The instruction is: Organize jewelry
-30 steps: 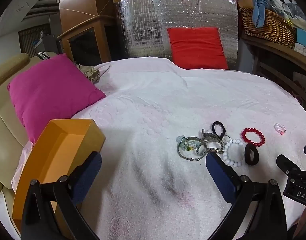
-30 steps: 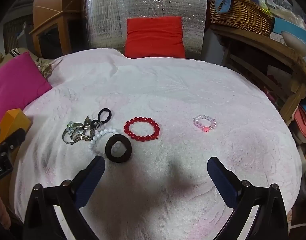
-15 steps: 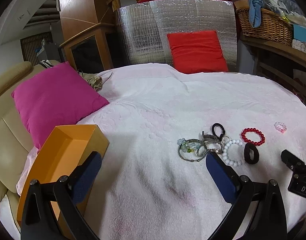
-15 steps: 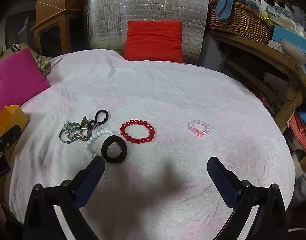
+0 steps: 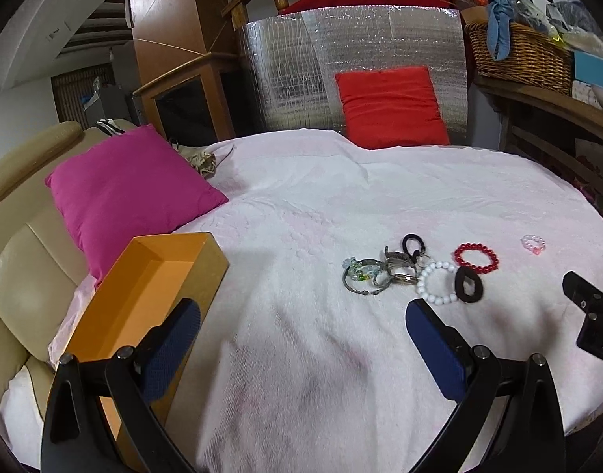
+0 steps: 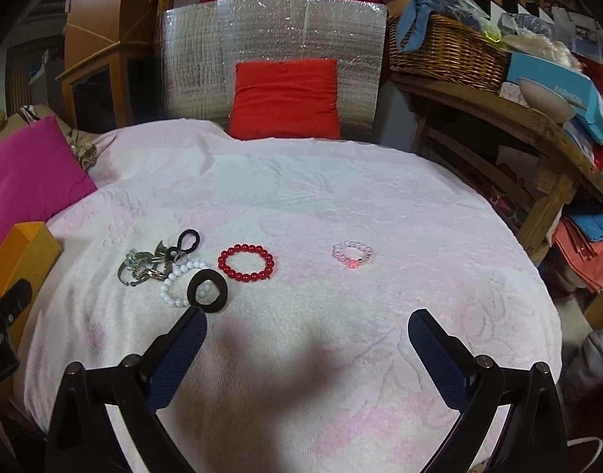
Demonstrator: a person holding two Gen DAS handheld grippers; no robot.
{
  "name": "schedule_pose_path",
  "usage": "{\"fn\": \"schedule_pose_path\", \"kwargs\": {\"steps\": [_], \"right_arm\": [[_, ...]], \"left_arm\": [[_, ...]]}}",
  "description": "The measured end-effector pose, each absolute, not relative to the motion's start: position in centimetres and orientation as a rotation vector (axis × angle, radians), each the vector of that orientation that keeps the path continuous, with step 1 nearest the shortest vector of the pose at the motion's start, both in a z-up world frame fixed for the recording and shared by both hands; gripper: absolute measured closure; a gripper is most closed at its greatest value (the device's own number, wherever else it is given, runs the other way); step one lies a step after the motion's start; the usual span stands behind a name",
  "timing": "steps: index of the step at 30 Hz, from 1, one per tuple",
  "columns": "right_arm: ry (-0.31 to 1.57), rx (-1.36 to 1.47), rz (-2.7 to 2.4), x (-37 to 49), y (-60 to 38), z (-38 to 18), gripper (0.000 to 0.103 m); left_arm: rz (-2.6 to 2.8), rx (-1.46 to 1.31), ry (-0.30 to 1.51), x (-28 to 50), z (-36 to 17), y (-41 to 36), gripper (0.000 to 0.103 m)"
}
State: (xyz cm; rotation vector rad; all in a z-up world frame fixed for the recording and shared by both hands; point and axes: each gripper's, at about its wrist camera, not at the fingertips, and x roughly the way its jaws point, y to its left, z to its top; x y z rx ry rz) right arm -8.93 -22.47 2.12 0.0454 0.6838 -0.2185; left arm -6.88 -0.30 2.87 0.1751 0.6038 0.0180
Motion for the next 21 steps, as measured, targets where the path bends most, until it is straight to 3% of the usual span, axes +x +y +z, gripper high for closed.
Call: {"fn": "schedule_pose_path", "kwargs": {"steps": [21], "right_arm": [[0.676, 0.055, -0.173, -12.5, -20.7, 4.4, 0.000]], "left_arm": [[0.049, 0.184, 0.547, -10.5, 5.6, 0.1, 0.000]]}}
